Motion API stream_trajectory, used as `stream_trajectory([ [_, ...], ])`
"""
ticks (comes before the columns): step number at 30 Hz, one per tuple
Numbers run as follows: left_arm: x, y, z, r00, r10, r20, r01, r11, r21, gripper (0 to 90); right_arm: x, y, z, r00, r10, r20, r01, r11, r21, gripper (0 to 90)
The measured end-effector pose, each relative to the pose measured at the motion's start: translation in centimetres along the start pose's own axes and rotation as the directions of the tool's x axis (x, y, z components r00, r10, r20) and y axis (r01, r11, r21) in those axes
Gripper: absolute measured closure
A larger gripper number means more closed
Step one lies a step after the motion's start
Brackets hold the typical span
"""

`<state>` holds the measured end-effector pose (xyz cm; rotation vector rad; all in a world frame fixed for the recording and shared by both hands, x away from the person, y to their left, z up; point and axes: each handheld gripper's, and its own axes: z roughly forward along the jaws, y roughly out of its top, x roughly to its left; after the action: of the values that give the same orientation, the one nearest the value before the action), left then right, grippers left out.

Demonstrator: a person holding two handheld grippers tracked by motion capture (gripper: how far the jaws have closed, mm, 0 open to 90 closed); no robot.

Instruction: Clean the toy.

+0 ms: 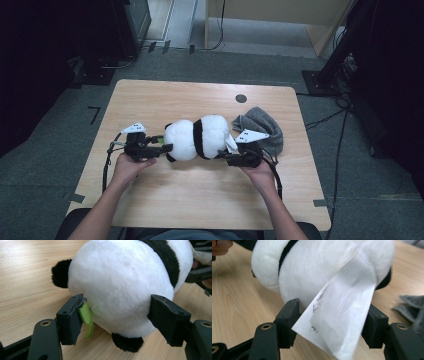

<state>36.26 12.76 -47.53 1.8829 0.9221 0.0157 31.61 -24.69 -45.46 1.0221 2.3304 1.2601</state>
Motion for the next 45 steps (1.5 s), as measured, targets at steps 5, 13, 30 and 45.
stream_trajectory([
  [5, -0.2, 0.2, -0.2, 0.9999, 0.012, -0.011, -0.012, 0.9999, 0.002, 28.9, -1.3, 0.3, -1.4, 0.9985, 0.049, 0.024, -0.048, 0.998, -0.041, 37.2],
  [13, -0.2, 0.4, -0.3, 0.9999, 0.003, -0.014, -0.003, 1.0, 0.009, 28.9, -3.6, 0.4, -2.4, 0.9922, 0.088, 0.088, -0.078, 0.991, -0.105, 36.9],
  [30, -0.6, 1.2, -0.4, 0.9997, 0.025, -0.003, -0.025, 0.9996, 0.011, 29.1, -10.1, -0.6, -3.6, 0.9602, 0.181, 0.213, -0.168, 0.983, -0.076, 24.5],
  [45, -0.7, 1.2, -0.2, 0.9993, 0.037, 0.003, -0.037, 0.9992, 0.017, 29.3, -13.8, -2.5, -1.7, 0.9117, 0.25, 0.326, -0.251, 0.967, -0.039, 16.8],
])
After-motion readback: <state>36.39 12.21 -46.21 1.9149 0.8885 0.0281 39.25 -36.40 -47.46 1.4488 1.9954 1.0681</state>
